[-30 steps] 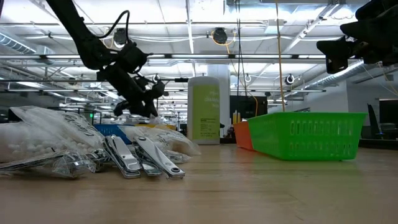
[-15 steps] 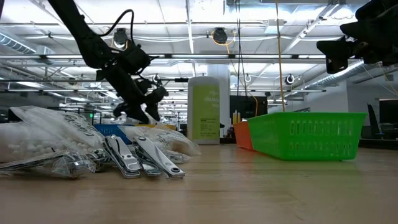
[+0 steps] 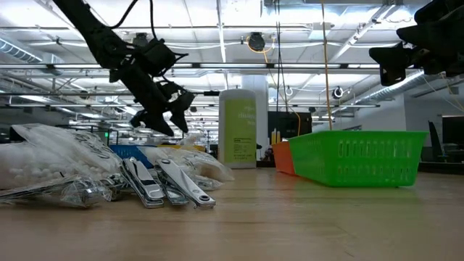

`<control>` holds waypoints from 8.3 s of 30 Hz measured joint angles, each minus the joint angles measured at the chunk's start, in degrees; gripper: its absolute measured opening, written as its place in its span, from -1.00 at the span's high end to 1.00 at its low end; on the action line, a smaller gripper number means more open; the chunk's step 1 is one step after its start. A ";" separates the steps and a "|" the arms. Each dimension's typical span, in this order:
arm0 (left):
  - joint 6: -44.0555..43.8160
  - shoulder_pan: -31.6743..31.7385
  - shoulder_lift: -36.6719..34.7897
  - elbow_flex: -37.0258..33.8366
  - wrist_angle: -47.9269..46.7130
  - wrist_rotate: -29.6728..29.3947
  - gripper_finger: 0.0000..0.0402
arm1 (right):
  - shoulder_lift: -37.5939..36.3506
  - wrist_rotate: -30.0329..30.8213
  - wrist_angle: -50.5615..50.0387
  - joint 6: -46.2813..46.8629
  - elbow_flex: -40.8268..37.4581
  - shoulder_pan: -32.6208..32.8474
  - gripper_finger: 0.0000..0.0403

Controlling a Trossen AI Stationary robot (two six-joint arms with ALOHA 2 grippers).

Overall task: Pick & Place Travel size toiletries
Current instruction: Put the blue toothbrush into the yellow bin, then put the cotton pack into the orange bin

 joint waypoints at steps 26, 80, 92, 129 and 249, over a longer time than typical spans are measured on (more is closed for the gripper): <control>-46.43 -58.32 -11.37 -0.02 -37.67 -10.04 0.18 | 0.01 0.00 -0.01 0.00 0.00 0.01 -0.20; -91.50 -80.55 3.41 -0.02 -52.28 1.99 0.61 | 0.01 0.00 -0.01 0.00 0.00 0.00 -0.20; -84.19 -79.56 -6.09 5.88 -64.79 -17.30 0.95 | -0.01 0.00 -0.01 0.01 0.00 -0.01 -0.20; 9.63 -20.61 -19.11 4.72 -7.53 5.00 0.96 | 0.01 0.00 -0.01 -0.01 0.00 -0.01 -0.20; -53.09 -77.93 -4.56 -9.66 -19.66 -3.97 0.07 | 0.01 0.00 -0.01 0.01 0.00 0.01 -0.20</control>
